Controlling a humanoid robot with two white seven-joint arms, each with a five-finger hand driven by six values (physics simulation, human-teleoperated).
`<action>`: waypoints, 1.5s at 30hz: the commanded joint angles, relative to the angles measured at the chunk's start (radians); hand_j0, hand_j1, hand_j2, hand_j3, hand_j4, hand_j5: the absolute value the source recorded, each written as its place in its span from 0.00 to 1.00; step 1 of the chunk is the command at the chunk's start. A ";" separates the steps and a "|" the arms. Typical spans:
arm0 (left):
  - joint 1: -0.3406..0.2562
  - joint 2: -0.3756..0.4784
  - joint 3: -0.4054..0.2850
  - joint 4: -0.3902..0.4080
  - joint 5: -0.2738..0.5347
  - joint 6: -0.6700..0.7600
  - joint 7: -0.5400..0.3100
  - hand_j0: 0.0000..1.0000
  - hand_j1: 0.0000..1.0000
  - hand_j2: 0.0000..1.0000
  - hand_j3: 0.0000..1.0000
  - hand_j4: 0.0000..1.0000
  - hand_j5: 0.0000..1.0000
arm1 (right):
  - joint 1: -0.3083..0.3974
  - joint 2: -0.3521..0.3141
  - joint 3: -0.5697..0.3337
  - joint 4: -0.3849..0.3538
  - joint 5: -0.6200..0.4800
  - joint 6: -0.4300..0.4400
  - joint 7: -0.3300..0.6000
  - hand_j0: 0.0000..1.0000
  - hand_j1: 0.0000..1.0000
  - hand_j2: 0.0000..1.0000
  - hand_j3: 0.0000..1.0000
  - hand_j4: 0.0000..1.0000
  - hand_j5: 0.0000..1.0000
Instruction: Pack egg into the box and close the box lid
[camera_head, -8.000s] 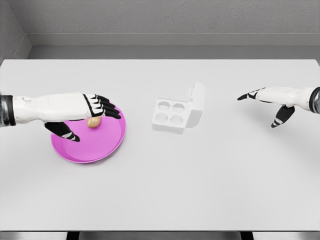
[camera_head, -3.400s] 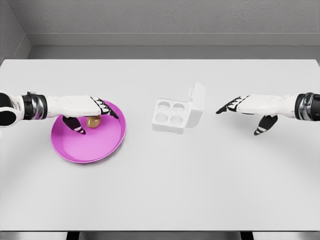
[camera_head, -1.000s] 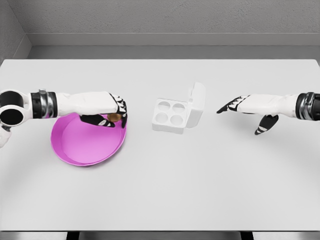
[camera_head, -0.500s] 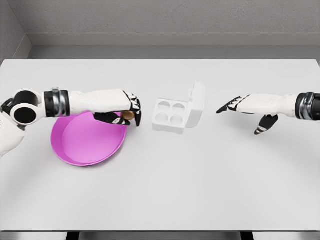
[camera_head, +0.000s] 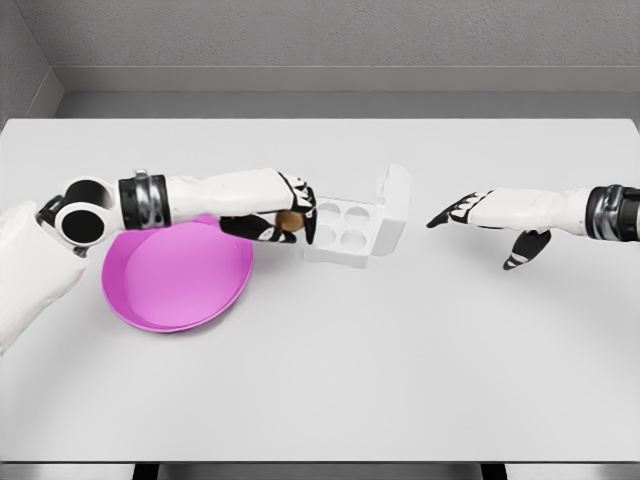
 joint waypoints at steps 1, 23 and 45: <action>0.000 -0.021 0.009 0.013 0.023 0.003 0.001 0.40 0.40 0.40 0.40 0.40 0.40 | 0.000 -0.001 -0.002 -0.002 -0.004 0.002 0.000 1.00 1.00 1.00 1.00 1.00 1.00; -0.005 -0.156 0.024 0.157 0.122 0.003 0.001 0.34 0.34 0.34 0.34 0.34 0.34 | 0.009 0.003 -0.002 0.011 -0.004 0.002 0.000 1.00 1.00 1.00 1.00 1.00 1.00; -0.014 -0.228 0.032 0.300 0.287 0.003 0.001 0.30 0.30 0.30 0.30 0.30 0.30 | 0.009 0.004 -0.002 0.011 -0.004 0.002 0.000 1.00 1.00 1.00 1.00 1.00 1.00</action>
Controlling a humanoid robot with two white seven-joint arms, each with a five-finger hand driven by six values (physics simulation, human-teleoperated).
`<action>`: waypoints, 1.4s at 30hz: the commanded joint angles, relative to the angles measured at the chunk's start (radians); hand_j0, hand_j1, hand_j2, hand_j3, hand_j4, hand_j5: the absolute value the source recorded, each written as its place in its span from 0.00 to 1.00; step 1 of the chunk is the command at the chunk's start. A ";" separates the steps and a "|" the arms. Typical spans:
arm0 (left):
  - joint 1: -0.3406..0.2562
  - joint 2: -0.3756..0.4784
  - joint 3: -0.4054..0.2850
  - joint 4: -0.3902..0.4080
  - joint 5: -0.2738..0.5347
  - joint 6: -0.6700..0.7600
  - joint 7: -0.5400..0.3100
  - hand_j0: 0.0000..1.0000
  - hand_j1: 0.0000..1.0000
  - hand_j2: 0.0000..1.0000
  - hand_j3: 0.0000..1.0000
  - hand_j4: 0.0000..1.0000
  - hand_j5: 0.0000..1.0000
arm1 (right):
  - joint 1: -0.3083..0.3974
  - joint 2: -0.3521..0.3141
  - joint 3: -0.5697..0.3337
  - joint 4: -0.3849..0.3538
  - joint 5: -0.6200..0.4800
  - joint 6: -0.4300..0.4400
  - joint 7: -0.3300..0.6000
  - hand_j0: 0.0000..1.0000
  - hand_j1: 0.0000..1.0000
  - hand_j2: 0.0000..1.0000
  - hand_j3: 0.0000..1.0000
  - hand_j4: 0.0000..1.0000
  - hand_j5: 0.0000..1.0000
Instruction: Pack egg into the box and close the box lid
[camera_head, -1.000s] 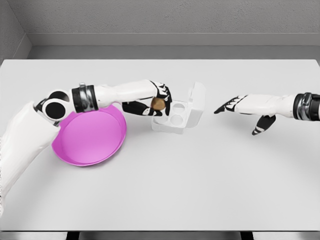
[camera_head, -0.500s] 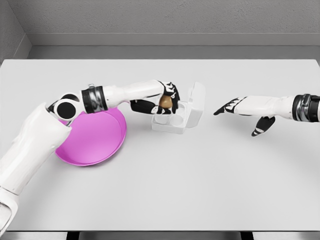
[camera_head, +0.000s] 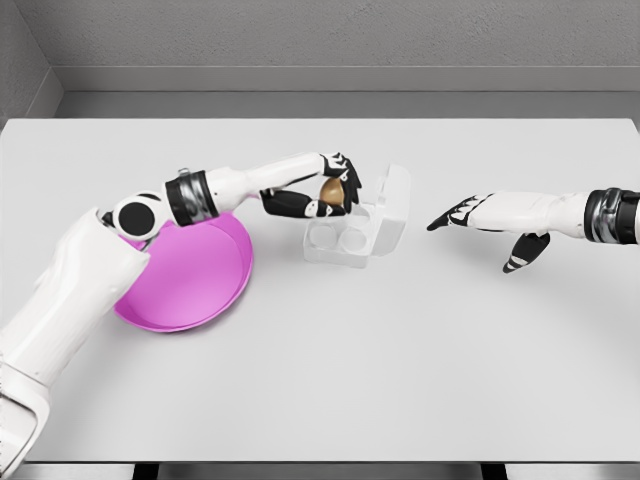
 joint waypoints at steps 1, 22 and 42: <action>0.000 -0.017 0.003 0.029 0.028 0.002 0.001 0.30 0.30 0.30 0.30 0.30 0.30 | 0.000 0.001 0.001 0.000 -0.004 0.002 0.000 1.00 1.00 1.00 1.00 1.00 1.00; -0.038 -0.135 0.008 0.183 0.051 0.002 0.023 0.28 0.28 0.28 0.28 0.28 0.28 | 0.000 0.001 0.001 0.000 -0.004 0.002 0.000 1.00 1.00 1.00 1.00 1.00 1.00; -0.040 -0.227 0.078 0.378 0.101 0.002 0.032 0.29 0.29 0.29 0.29 0.29 0.29 | 0.002 0.004 0.007 0.000 -0.004 0.003 0.000 1.00 1.00 1.00 1.00 1.00 1.00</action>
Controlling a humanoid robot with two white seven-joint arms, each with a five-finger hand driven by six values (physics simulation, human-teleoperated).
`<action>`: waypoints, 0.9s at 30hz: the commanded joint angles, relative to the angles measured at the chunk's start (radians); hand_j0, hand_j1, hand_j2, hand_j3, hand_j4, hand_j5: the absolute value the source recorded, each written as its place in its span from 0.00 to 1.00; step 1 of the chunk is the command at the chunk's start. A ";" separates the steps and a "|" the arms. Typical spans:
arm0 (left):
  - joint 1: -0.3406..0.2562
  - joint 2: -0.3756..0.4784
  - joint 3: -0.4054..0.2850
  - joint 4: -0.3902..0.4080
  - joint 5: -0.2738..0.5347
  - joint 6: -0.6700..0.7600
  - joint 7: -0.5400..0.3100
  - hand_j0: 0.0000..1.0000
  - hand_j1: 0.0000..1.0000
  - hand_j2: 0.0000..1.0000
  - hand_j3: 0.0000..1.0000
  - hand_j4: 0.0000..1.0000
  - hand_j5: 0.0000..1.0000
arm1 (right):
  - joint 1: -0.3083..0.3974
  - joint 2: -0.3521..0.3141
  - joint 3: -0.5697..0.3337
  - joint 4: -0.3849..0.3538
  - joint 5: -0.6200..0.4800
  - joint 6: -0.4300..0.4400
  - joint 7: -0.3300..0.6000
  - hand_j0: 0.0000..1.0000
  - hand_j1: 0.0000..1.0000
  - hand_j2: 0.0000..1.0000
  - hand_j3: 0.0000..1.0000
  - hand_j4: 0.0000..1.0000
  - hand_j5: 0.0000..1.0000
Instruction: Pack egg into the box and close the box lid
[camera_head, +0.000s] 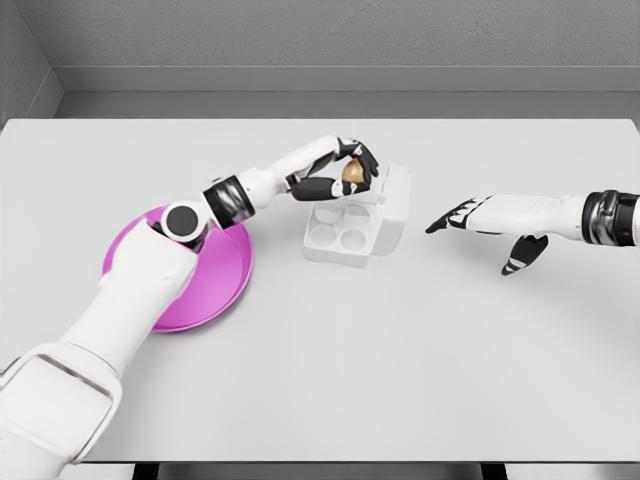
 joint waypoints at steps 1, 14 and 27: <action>0.000 -0.017 0.005 0.032 0.010 0.002 0.003 0.29 0.29 0.29 0.29 0.29 0.29 | 0.000 0.006 0.000 0.001 -0.004 0.003 0.000 1.00 1.00 1.00 1.00 1.00 1.00; 0.009 -0.037 -0.003 0.058 0.035 0.002 0.151 0.28 0.28 0.28 0.28 0.28 0.28 | 0.000 0.012 0.000 0.007 -0.004 0.003 0.000 1.00 1.00 1.00 1.00 1.00 1.00; 0.009 -0.025 -0.035 0.058 0.028 0.002 0.098 0.31 0.31 0.31 0.31 0.31 0.31 | 0.003 0.014 0.000 0.007 -0.004 0.003 0.000 1.00 1.00 1.00 1.00 1.00 1.00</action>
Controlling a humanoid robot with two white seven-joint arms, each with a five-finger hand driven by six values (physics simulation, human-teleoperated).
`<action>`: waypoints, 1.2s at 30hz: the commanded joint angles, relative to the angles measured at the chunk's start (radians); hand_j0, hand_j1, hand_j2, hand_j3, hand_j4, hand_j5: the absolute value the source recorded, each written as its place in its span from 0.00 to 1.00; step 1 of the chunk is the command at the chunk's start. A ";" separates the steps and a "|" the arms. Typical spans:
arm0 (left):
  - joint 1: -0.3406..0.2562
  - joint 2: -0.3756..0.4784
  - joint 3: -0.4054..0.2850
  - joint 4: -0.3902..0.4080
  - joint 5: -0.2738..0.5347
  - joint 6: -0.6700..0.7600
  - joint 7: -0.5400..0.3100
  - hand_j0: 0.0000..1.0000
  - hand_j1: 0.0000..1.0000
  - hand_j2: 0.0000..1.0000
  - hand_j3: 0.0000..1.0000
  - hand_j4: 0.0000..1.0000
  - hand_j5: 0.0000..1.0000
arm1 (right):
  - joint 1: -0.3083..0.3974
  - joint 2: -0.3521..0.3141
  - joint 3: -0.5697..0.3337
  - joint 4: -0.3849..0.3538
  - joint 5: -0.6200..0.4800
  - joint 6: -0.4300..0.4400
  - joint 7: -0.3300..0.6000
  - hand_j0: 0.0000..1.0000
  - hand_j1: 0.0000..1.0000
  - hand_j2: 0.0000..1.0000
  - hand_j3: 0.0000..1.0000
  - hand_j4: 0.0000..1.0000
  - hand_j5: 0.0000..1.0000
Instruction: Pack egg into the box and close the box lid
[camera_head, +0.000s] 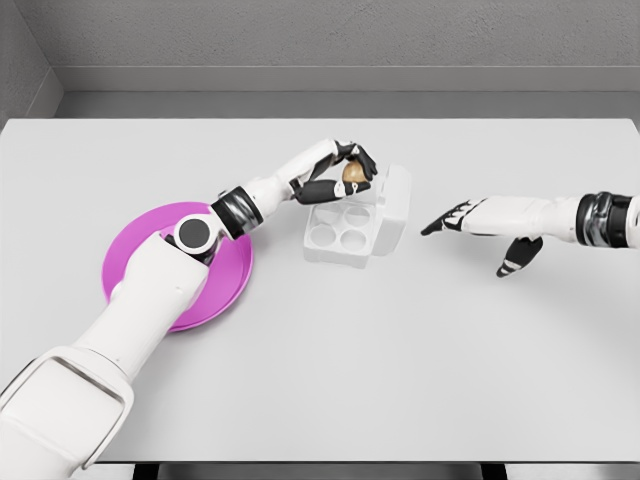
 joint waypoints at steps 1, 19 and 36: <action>0.000 0.002 0.001 -0.001 0.007 0.001 -0.013 0.31 0.31 0.31 0.31 0.31 0.31 | 0.000 -0.001 -0.001 0.000 -0.004 0.002 0.000 1.00 1.00 1.00 1.00 1.00 1.00; 0.000 0.003 -0.030 -0.003 0.007 0.001 -0.013 0.31 0.31 0.31 0.31 0.31 0.31 | 0.000 -0.002 -0.001 -0.002 -0.003 0.002 0.000 1.00 1.00 1.00 1.00 1.00 1.00; -0.002 0.005 -0.031 -0.011 0.010 0.001 -0.013 0.39 0.39 0.39 0.39 0.39 0.39 | 0.000 -0.002 -0.001 0.000 -0.003 0.002 0.000 1.00 1.00 1.00 1.00 1.00 1.00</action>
